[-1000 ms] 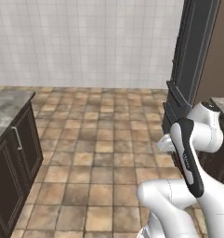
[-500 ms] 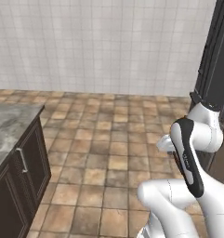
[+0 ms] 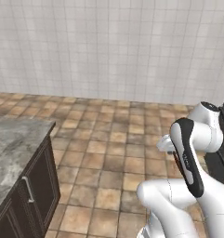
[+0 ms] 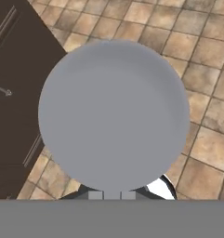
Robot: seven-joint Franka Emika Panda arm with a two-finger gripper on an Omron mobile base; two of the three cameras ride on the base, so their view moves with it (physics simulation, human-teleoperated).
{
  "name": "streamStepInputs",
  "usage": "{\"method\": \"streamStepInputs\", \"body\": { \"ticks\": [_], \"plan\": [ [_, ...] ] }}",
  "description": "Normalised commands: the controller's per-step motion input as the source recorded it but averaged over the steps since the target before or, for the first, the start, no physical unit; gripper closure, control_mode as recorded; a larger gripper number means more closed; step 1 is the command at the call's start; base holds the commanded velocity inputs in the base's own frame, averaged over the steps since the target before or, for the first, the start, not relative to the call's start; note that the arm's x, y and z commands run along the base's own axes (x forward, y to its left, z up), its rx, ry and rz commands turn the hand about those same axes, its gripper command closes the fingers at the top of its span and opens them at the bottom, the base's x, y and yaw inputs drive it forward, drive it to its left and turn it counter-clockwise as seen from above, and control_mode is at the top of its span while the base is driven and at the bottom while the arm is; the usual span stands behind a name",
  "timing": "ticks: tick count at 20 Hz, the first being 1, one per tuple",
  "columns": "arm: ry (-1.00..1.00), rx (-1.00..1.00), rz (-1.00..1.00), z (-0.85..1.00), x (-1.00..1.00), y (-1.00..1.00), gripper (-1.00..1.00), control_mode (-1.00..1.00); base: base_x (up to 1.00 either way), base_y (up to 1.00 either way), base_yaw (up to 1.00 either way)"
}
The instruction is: Take the fork and place it on the left side of the plate. Then take the spoon and place it on the right side of the plate. Make sure they're directly next to the plate.
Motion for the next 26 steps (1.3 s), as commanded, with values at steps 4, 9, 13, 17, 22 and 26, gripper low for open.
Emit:
{"method": "streamStepInputs", "body": {
  "ticks": [4, 9, 13, 17, 22, 26],
  "plan": [
    [0.0, 0.0, 0.0, 0.0, 0.0, 0.0, 1.0, 1.0, 0.94, 0.21, 0.14],
    [0.0, 0.0, 0.0, 0.0, 0.0, 0.0, 1.0, 1.0, 0.94, 0.19, 0.13],
    [0.0, 0.0, 0.0, 0.0, 0.0, 0.0, 1.0, 1.0, 0.94, 0.15, 0.11],
    [0.0, 0.0, 0.0, 0.0, 0.0, 0.0, 1.0, 1.0, 0.94, 0.09, 0.09],
    [0.0, 0.0, 0.0, 0.0, 0.0, 0.0, 1.0, 1.0, 0.94, 0.1, 0.1],
    [0.0, 0.0, 0.0, 0.0, 0.0, 0.0, 1.0, 1.0, 0.94, 0.13, 0.17]
  ]
}}
